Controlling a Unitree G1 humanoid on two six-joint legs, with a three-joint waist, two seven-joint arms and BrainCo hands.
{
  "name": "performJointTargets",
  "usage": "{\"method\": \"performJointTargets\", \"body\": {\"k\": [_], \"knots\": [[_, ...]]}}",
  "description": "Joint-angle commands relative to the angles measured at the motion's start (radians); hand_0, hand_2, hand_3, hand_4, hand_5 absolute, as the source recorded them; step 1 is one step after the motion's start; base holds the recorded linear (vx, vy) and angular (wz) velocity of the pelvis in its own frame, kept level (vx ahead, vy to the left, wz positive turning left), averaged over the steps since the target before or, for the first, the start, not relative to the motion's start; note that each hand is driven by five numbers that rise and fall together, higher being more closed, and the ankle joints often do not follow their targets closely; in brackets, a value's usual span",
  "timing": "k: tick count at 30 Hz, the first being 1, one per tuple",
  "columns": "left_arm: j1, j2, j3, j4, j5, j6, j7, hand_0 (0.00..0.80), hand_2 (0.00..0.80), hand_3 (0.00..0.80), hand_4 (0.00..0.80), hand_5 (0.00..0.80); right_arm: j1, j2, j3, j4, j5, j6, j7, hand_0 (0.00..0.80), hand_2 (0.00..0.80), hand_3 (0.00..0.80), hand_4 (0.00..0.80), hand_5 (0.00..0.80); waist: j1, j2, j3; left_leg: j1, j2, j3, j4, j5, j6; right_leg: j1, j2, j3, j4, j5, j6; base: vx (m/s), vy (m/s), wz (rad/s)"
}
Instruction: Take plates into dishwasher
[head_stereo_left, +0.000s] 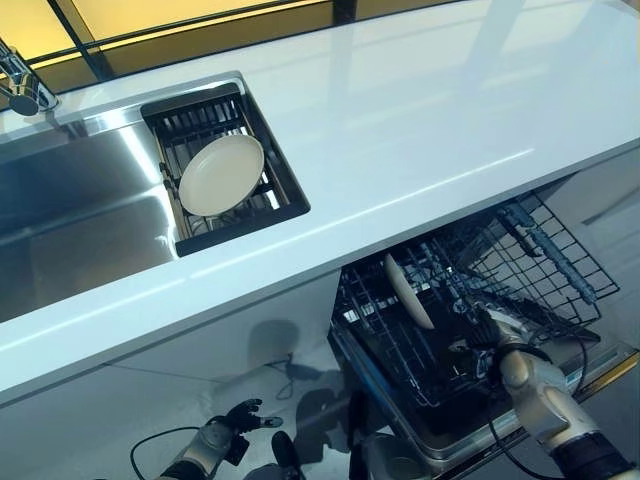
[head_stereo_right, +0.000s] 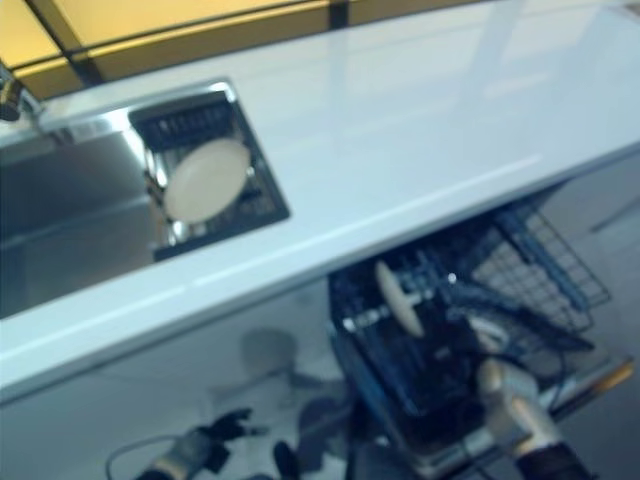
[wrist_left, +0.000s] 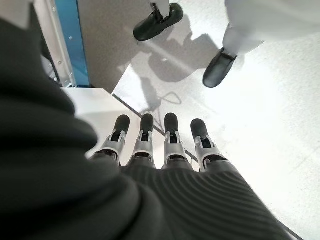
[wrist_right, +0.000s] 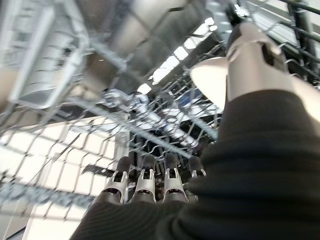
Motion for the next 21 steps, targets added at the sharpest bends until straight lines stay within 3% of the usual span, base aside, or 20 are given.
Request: {"method": "performJointTargets", "body": {"k": [1, 10, 21], "knots": [[-0.005, 0.038, 0.042, 0.021, 0.036, -0.010, 0.001, 0.000, 0.000, 0.000, 0.000, 0.000, -0.001, -0.062, -0.083, -0.121, -0.065, -0.037, 0.054, 0.000, 0.000, 0.000, 0.000, 0.000, -0.022, -0.039, -0.017, -0.030, 0.038, 0.039, -0.001, -0.042, 0.000, 0.084, 0.067, 0.020, 0.008, -0.165, 0.045, 0.009, -0.001, -0.08], [0.007, 0.062, 0.059, 0.048, 0.066, -0.022, -0.007, 0.000, 0.000, 0.000, 0.000, 0.000, 0.060, -0.156, -0.233, -0.246, -0.053, -0.105, 0.087, 0.000, 0.000, 0.000, 0.000, 0.000, -0.040, -0.065, -0.030, -0.013, 0.042, 0.064, -0.001, -0.052, 0.003, 0.092, 0.074, 0.030, 0.012, -0.167, 0.051, 0.012, -0.002, -0.08], [0.021, 0.066, 0.046, 0.053, 0.058, -0.027, -0.001, 0.000, 0.000, 0.000, 0.000, 0.000, 0.082, -0.188, -0.391, -0.323, 0.197, -0.158, -0.101, 0.000, 0.000, 0.000, 0.000, 0.000, -0.055, -0.063, -0.057, 0.002, 0.039, 0.083, -0.001, -0.065, 0.010, 0.102, 0.077, 0.045, 0.011, -0.172, 0.052, 0.004, -0.005, -0.03]]}}
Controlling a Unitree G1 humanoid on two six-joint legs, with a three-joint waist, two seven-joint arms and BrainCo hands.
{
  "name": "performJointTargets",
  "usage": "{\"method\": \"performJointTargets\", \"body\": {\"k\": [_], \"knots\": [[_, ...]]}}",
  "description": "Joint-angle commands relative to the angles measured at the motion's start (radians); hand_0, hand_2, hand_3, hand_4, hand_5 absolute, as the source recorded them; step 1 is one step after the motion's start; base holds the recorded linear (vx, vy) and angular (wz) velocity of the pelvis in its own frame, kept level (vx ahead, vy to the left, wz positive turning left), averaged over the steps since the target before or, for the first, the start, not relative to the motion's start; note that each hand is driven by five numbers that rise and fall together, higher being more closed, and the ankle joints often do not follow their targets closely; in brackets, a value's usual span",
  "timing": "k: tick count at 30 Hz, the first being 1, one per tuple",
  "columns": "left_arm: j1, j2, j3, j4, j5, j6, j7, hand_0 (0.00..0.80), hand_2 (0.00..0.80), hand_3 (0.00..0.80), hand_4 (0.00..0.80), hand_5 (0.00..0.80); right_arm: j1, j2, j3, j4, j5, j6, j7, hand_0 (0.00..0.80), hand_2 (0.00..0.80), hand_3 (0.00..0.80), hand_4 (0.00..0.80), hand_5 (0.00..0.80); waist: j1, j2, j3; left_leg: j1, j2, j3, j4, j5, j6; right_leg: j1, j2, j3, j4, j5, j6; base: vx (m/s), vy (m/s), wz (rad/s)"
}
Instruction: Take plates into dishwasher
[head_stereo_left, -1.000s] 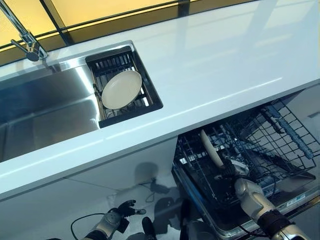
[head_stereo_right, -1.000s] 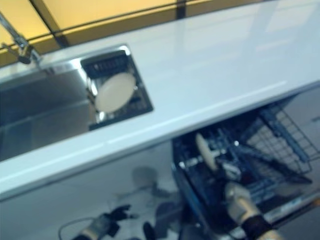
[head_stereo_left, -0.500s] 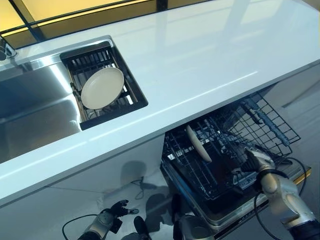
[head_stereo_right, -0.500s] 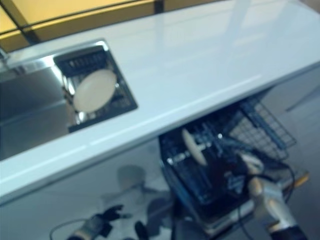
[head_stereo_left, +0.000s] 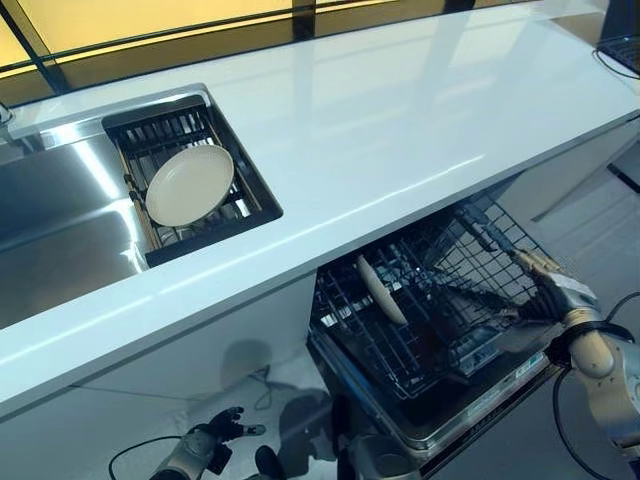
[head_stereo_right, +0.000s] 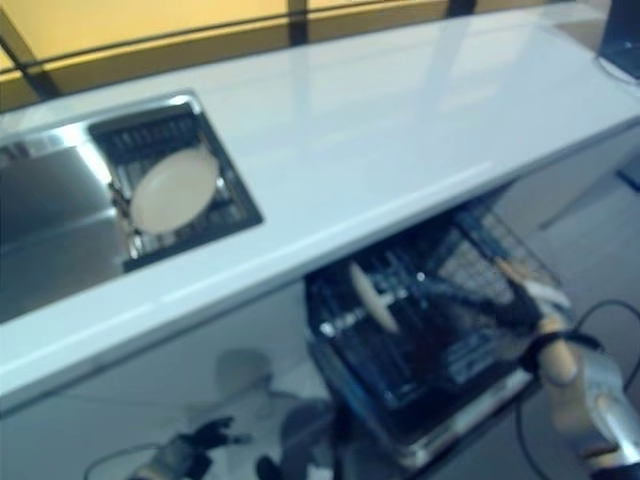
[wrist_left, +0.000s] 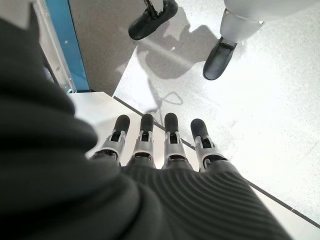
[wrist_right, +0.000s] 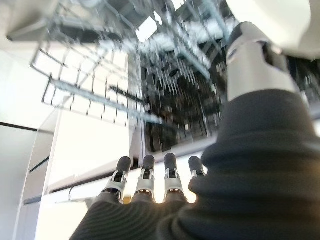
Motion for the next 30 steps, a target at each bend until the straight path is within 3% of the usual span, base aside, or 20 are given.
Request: {"method": "performJointTargets", "body": {"k": [1, 4, 7, 10, 13, 17, 23, 30], "knots": [[-0.016, 0.017, 0.008, 0.042, 0.014, -0.026, 0.001, 0.000, 0.000, 0.000, 0.000, 0.000, -0.039, -0.034, -0.092, -0.061, 0.078, -0.049, -0.104, 0.000, 0.000, 0.000, 0.000, 0.000, -0.007, 0.004, -0.036, -0.030, 0.035, 0.043, 0.001, -0.058, 0.022, 0.086, 0.067, 0.006, 0.010, -0.178, 0.052, 0.000, 0.000, 0.00], [-0.011, 0.013, 0.007, 0.048, 0.013, -0.027, 0.006, 0.000, 0.000, 0.000, 0.000, 0.000, -0.040, -0.030, -0.120, -0.073, 0.217, -0.086, -0.154, 0.000, 0.000, 0.000, 0.000, 0.000, -0.010, 0.010, -0.045, -0.027, 0.033, 0.045, 0.001, -0.061, 0.023, 0.089, 0.066, 0.008, 0.009, -0.181, 0.049, 0.006, 0.003, -0.01], [0.000, 0.006, 0.006, 0.061, 0.002, -0.036, 0.008, 0.000, 0.000, 0.000, 0.000, 0.000, -0.070, 0.038, -0.117, -0.099, 0.721, -0.188, -0.173, 0.000, 0.000, 0.000, 0.000, 0.000, -0.011, 0.019, -0.059, -0.021, 0.031, 0.048, 0.001, -0.063, 0.023, 0.095, 0.064, 0.012, 0.010, -0.186, 0.046, 0.023, 0.010, -0.05], [0.013, -0.001, 0.000, 0.079, -0.009, -0.052, 0.009, 0.000, 0.000, 0.000, 0.000, 0.000, -0.092, 0.195, -0.055, -0.105, 1.279, -0.304, 0.002, 0.000, 0.000, 0.000, 0.000, 0.000, -0.011, 0.026, -0.074, -0.013, 0.028, 0.051, 0.001, -0.065, 0.027, 0.100, 0.063, 0.012, 0.012, -0.192, 0.039, 0.027, -0.001, -0.14], [0.024, -0.002, 0.003, 0.096, -0.008, -0.070, -0.003, 0.000, 0.000, 0.000, 0.000, 0.000, -0.105, 0.407, 0.004, -0.099, 1.722, -0.279, 0.194, 0.000, 0.000, 0.000, 0.000, 0.000, -0.005, 0.035, -0.092, -0.008, 0.027, 0.051, 0.001, -0.067, 0.028, 0.106, 0.060, 0.004, 0.014, -0.198, 0.035, 0.035, -0.016, -0.08], [0.022, -0.014, -0.029, 0.102, -0.023, -0.059, -0.012, 0.000, 0.000, 0.000, 0.000, 0.000, -0.137, 0.580, 0.058, -0.134, 2.139, -0.189, 0.335, 0.000, 0.000, 0.000, 0.000, 0.000, 0.003, 0.055, -0.116, -0.007, 0.024, 0.041, 0.001, -0.066, 0.027, 0.112, 0.055, -0.004, 0.009, -0.201, 0.036, 0.017, 0.000, 0.00], [0.018, -0.055, -0.084, 0.117, -0.048, -0.045, 0.007, 0.000, 0.000, 0.000, 0.000, 0.000, -0.244, 0.670, 0.141, -0.209, 2.231, -0.261, 0.354, 0.000, 0.000, 0.000, 0.000, 0.000, 0.032, 0.078, -0.148, -0.004, 0.021, 0.033, 0.001, -0.062, 0.029, 0.128, 0.046, -0.024, -0.001, -0.203, 0.027, 0.005, 0.003, 0.00], [0.020, -0.084, -0.100, 0.141, -0.052, -0.046, 0.030, 0.000, 0.000, 0.000, 0.000, 0.000, -0.324, 0.689, 0.211, -0.252, 2.092, -0.319, 0.381, 0.000, 0.000, 0.000, 0.000, 0.000, 0.070, 0.082, -0.169, -0.003, 0.014, 0.012, 0.001, -0.059, 0.029, 0.146, 0.034, -0.060, -0.001, -0.212, 0.019, 0.020, 0.044, 0.12]]}}
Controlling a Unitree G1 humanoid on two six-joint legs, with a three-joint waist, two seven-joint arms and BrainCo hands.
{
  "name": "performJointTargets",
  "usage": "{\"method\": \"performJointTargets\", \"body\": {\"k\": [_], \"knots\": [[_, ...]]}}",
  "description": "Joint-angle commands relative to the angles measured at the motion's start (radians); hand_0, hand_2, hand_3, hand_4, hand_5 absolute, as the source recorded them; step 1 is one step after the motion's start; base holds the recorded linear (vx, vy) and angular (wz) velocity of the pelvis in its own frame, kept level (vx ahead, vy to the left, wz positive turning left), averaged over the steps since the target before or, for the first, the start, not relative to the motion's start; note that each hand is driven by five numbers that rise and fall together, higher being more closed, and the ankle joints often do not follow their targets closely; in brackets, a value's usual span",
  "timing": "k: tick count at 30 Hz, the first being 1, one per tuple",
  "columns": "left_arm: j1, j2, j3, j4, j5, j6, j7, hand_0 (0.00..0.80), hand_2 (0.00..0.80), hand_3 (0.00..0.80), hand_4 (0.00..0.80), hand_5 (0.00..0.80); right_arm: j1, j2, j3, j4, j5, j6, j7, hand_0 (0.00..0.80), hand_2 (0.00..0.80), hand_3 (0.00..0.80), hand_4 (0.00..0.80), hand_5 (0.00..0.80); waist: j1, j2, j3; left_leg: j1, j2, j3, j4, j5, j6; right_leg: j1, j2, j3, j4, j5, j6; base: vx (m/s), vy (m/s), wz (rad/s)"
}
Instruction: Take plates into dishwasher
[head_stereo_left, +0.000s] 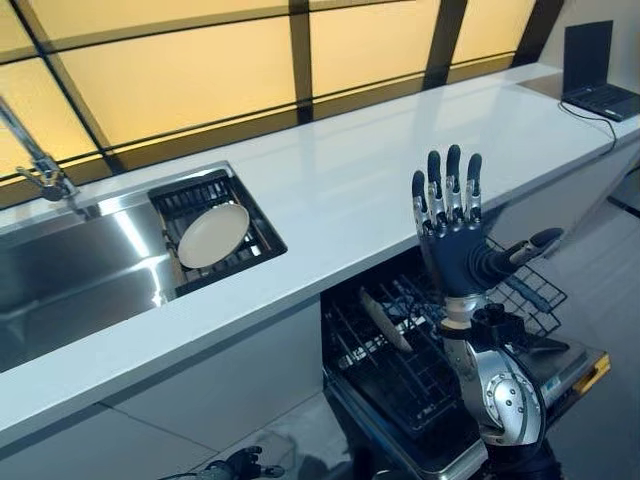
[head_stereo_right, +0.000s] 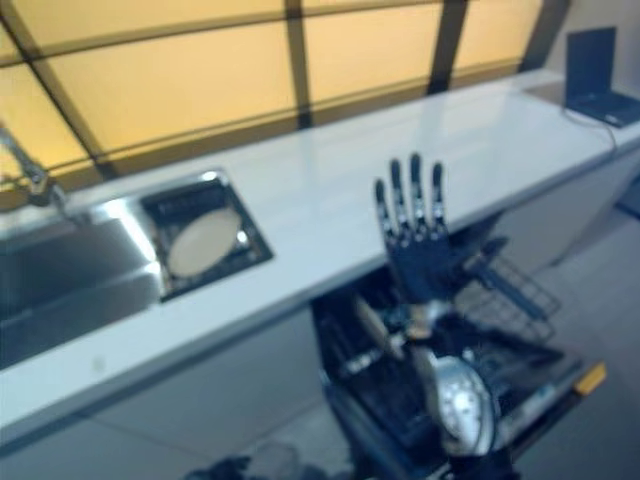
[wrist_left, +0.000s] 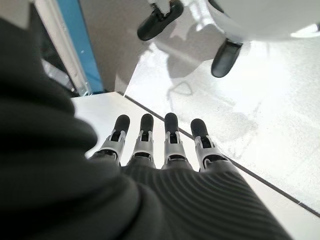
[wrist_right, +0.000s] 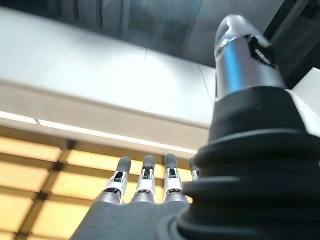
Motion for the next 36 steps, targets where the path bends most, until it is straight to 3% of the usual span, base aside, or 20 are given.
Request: {"method": "performJointTargets", "body": {"k": [1, 3, 10, 15, 17, 21, 23, 25, 26, 28, 30, 33, 36], "knots": [[-0.057, 0.018, -0.014, 0.068, -0.039, -0.011, 0.023, 0.000, 0.000, 0.000, 0.000, 0.000, -0.113, 0.053, -0.026, -0.107, -0.101, -0.036, 0.033, 0.000, 0.000, 0.000, 0.000, 0.000, 0.030, -0.031, 0.036, -0.016, 0.011, 0.016, 0.003, -0.055, 0.033, 0.130, 0.038, -0.054, 0.001, -0.208, 0.026, 0.027, 0.091, 0.07], [-0.054, 0.019, -0.010, 0.073, -0.044, -0.016, 0.023, 0.000, 0.000, 0.000, 0.000, 0.000, -0.123, 0.049, -0.022, -0.113, -0.160, -0.049, 0.013, 0.000, 0.000, 0.000, 0.000, 0.000, 0.037, -0.032, 0.033, -0.014, 0.007, 0.012, 0.003, -0.057, 0.036, 0.134, 0.036, -0.060, 0.001, -0.209, 0.027, 0.028, 0.105, 0.05], [-0.022, 0.014, 0.034, 0.086, -0.070, -0.030, 0.039, 0.000, 0.000, 0.000, 0.000, 0.000, -0.162, -0.017, -0.052, -0.097, -0.626, -0.118, -0.095, 0.000, 0.000, 0.000, 0.000, 0.000, 0.069, -0.047, 0.020, -0.002, -0.017, -0.020, 0.003, -0.074, 0.056, 0.150, 0.019, -0.074, 0.006, -0.207, 0.041, 0.020, 0.163, 0.13], [0.024, 0.020, 0.077, 0.077, -0.093, -0.052, 0.058, 0.000, 0.000, 0.000, 0.000, 0.000, -0.146, -0.172, -0.149, 0.001, -1.126, -0.226, -0.251, 0.000, 0.000, 0.000, 0.000, 0.000, 0.087, -0.054, 0.012, 0.008, -0.044, -0.058, 0.004, -0.089, 0.081, 0.150, -0.003, -0.074, 0.048, -0.211, 0.068, 0.032, 0.257, 0.13], [0.030, 0.022, 0.083, 0.073, -0.101, -0.056, 0.062, 0.000, 0.000, 0.000, 0.000, 0.000, -0.139, -0.229, -0.168, 0.030, -1.257, -0.270, -0.311, 0.000, 0.000, 0.000, 0.000, 0.000, 0.090, -0.053, 0.011, 0.007, -0.051, -0.072, 0.004, -0.092, 0.091, 0.140, -0.012, -0.071, 0.080, -0.216, 0.077, 0.014, 0.271, 0.16], [0.021, 0.041, 0.092, 0.052, -0.103, -0.049, 0.072, 0.000, 0.000, 0.000, 0.000, 0.000, -0.164, -0.376, -0.198, 0.054, -1.523, -0.272, -0.434, 0.000, 0.000, 0.000, 0.000, 0.000, 0.098, -0.048, 0.031, 0.001, -0.077, -0.134, 0.003, -0.098, 0.132, 0.058, -0.070, -0.065, 0.298, -0.150, 0.097, -0.017, 0.322, 0.28], [0.006, 0.052, 0.093, 0.047, -0.093, -0.038, 0.070, 0.000, 0.000, 0.000, 0.000, 0.000, -0.179, -0.422, -0.201, 0.054, -1.550, -0.253, -0.461, 0.000, 0.000, 0.000, 0.000, 0.000, 0.100, -0.045, 0.044, -0.001, -0.089, -0.165, 0.003, -0.097, 0.146, 0.018, -0.102, -0.053, 0.407, -0.110, 0.098, -0.019, 0.273, 0.36], [-0.014, 0.070, 0.089, 0.043, -0.083, -0.022, 0.061, 0.000, 0.000, 0.000, 0.000, 0.000, -0.198, -0.467, -0.199, 0.058, -1.572, -0.226, -0.489, 0.000, 0.000, 0.000, 0.000, 0.000, 0.100, -0.039, 0.061, 0.000, -0.106, -0.223, 0.003, -0.096, 0.162, -0.038, -0.143, -0.017, 0.563, -0.050, 0.096, -0.009, 0.280, 0.50], [-0.023, 0.080, 0.088, 0.045, -0.077, -0.015, 0.054, 0.000, 0.000, 0.000, 0.000, 0.000, -0.211, -0.485, -0.195, 0.064, -1.577, -0.219, -0.499, 0.000, 0.000, 0.000, 0.000, 0.000, 0.100, -0.036, 0.070, -0.001, -0.115, -0.245, 0.003, -0.093, 0.174, -0.072, -0.167, -0.007, 0.644, -0.022, 0.081, -0.006, 0.217, 0.67], [-0.030, 0.088, 0.088, 0.045, -0.075, -0.003, 0.051, 0.000, 0.000, 0.000, 0.000, 0.000, -0.233, -0.504, -0.183, 0.072, -1.579, -0.204, -0.510, 0.000, 0.000, 0.000, 0.000, 0.000, 0.098, -0.038, 0.073, 0.002, -0.124, -0.267, 0.003, -0.092, 0.177, -0.095, -0.173, 0.013, 0.699, -0.017, 0.079, -0.005, 0.106, 0.79], [-0.035, 0.102, 0.086, 0.043, -0.064, 0.011, 0.038, 0.000, 0.000, 0.000, 0.000, 0.000, -0.281, -0.524, -0.162, 0.096, -1.572, -0.161, -0.518, 0.000, 0.000, 0.000, 0.000, 0.000, 0.098, -0.039, 0.078, 0.006, -0.136, -0.313, 0.003, -0.087, 0.173, -0.149, -0.128, 0.060, 0.717, -0.011, 0.082, -0.008, 0.038, 0.65], [-0.035, 0.112, 0.091, 0.040, -0.047, 0.024, 0.026, 0.000, 0.000, 0.000, 0.000, 0.000, -0.347, -0.541, -0.140, 0.152, -1.563, -0.122, -0.510, 0.000, 0.000, 0.000, 0.000, 0.000, 0.111, -0.040, 0.077, 0.013, -0.138, -0.344, 0.003, -0.077, 0.161, -0.154, -0.072, 0.070, 0.606, -0.035, 0.081, 0.047, -0.020, 0.56], [-0.032, 0.116, 0.114, 0.053, -0.026, 0.034, 0.023, 0.000, 0.000, 0.000, 0.000, 0.000, -0.405, -0.549, -0.108, 0.207, -1.553, -0.089, -0.501, 0.000, 0.000, 0.000, 0.000, 0.000, 0.130, -0.045, 0.075, 0.011, -0.132, -0.367, 0.003, -0.075, 0.137, -0.117, 0.025, 0.081, 0.313, -0.053, 0.098, 0.080, -0.113, 0.35]]}}
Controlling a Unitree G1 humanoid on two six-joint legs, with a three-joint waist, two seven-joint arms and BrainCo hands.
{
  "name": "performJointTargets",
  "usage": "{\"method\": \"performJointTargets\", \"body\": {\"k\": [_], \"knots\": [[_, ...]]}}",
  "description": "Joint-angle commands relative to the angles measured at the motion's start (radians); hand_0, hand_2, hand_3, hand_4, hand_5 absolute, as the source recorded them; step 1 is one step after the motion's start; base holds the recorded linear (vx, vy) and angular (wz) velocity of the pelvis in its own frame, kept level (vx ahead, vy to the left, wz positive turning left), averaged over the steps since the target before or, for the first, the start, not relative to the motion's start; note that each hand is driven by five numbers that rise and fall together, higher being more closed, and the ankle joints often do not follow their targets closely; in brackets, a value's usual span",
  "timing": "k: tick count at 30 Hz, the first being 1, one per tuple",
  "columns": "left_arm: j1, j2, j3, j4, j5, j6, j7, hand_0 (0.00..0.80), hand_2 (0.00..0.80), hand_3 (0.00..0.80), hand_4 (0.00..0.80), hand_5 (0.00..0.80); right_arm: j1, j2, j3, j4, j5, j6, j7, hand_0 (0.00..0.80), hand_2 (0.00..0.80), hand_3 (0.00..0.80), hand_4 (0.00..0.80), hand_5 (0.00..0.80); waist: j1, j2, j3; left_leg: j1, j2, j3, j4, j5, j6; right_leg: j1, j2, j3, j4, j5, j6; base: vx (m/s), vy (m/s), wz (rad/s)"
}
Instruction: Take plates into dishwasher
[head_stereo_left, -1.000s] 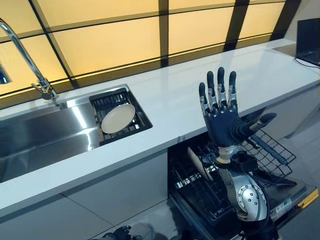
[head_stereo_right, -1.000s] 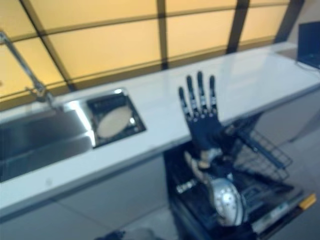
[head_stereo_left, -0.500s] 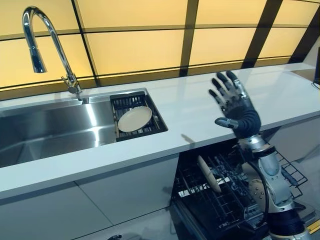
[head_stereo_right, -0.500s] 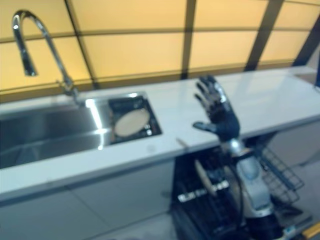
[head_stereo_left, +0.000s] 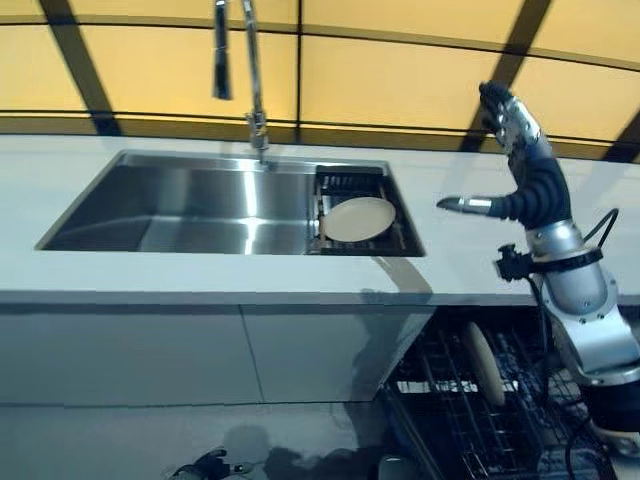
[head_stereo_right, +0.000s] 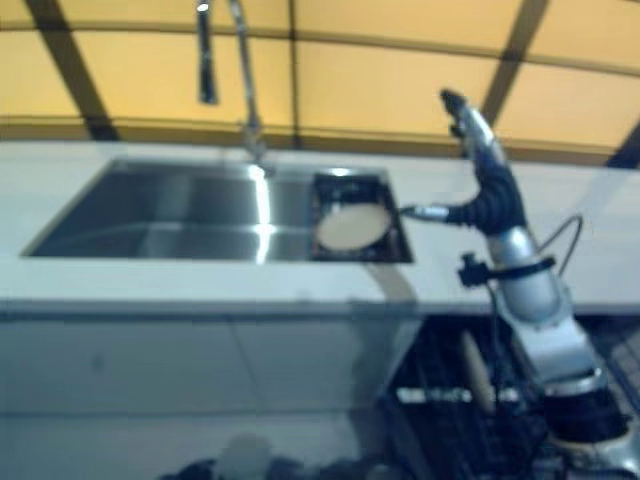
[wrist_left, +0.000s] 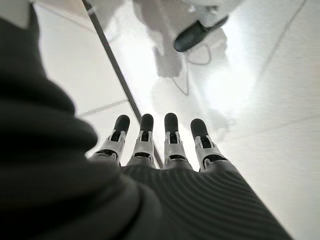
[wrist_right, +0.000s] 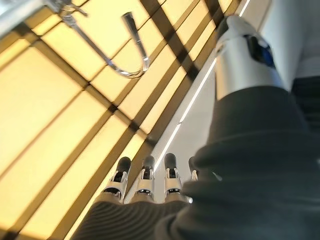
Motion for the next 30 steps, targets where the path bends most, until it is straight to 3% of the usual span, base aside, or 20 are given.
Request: {"method": "performJointTargets", "body": {"k": [1, 4, 8, 12, 20, 30], "knots": [[-0.032, 0.014, 0.030, 0.007, 0.034, -0.009, -0.012, 0.000, 0.000, 0.000, 0.000, 0.000, -0.110, -0.020, 0.021, 0.086, 0.012, 0.042, -0.014, 0.000, 0.000, 0.000, 0.000, 0.000, 0.020, -0.022, 0.004, 0.023, -0.072, -0.005, -0.004, -0.131, 0.001, 0.028, 0.087, 0.054, -0.202, 0.063, -0.018, 0.080, -0.087, 0.24], [-0.032, 0.001, 0.034, 0.029, 0.036, -0.024, -0.009, 0.000, 0.000, 0.000, 0.000, 0.000, -0.108, -0.020, 0.023, 0.097, 0.006, 0.075, -0.009, 0.000, 0.000, 0.000, 0.000, 0.000, 0.019, -0.026, 0.010, 0.031, -0.082, -0.044, -0.004, -0.127, -0.004, 0.012, 0.133, 0.115, -0.305, 0.074, -0.016, 0.105, -0.074, 0.24], [-0.023, -0.003, 0.047, 0.023, 0.043, -0.037, -0.020, 0.000, 0.000, 0.000, 0.000, 0.000, -0.077, -0.013, 0.009, 0.106, -0.021, 0.094, -0.004, 0.000, 0.000, 0.000, 0.000, 0.000, 0.019, -0.032, 0.009, 0.040, -0.095, -0.095, -0.001, -0.130, 0.001, 0.040, 0.147, 0.164, -0.344, 0.068, -0.027, 0.156, -0.089, 0.37], [-0.006, -0.003, 0.052, 0.018, 0.041, -0.050, -0.033, 0.000, 0.000, 0.000, 0.000, 0.000, -0.072, 0.000, 0.025, 0.131, -0.045, 0.106, 0.015, 0.000, 0.000, 0.000, 0.000, 0.000, 0.032, -0.036, -0.004, 0.046, -0.091, -0.083, 0.004, -0.144, -0.001, 0.082, 0.129, 0.125, -0.339, 0.082, -0.022, 0.232, -0.143, 0.46], [0.021, -0.011, 0.050, 0.006, 0.069, -0.078, -0.039, 0.000, 0.000, 0.000, 0.000, 0.000, -0.060, -0.054, 0.037, 0.145, -0.146, 0.120, 0.079, 0.000, 0.000, 0.000, 0.000, 0.000, 0.044, -0.047, -0.027, 0.047, -0.078, -0.049, 0.017, -0.168, -0.008, 0.151, 0.123, 0.086, -0.384, 0.012, -0.044, 0.177, -0.106, 0.21], [0.032, 0.011, 0.053, -0.038, 0.067, -0.061, -0.050, 0.000, 0.000, 0.000, 0.000, 0.000, -0.108, -0.199, 0.132, 0.210, -0.282, 0.185, 0.322, 0.000, 0.000, 0.000, 0.000, 0.000, 0.063, -0.072, -0.009, 0.029, -0.073, -0.025, 0.044, -0.173, -0.011, 0.121, 0.121, 0.047, -0.364, 0.034, -0.027, 0.058, -0.038, 0.11]]}}
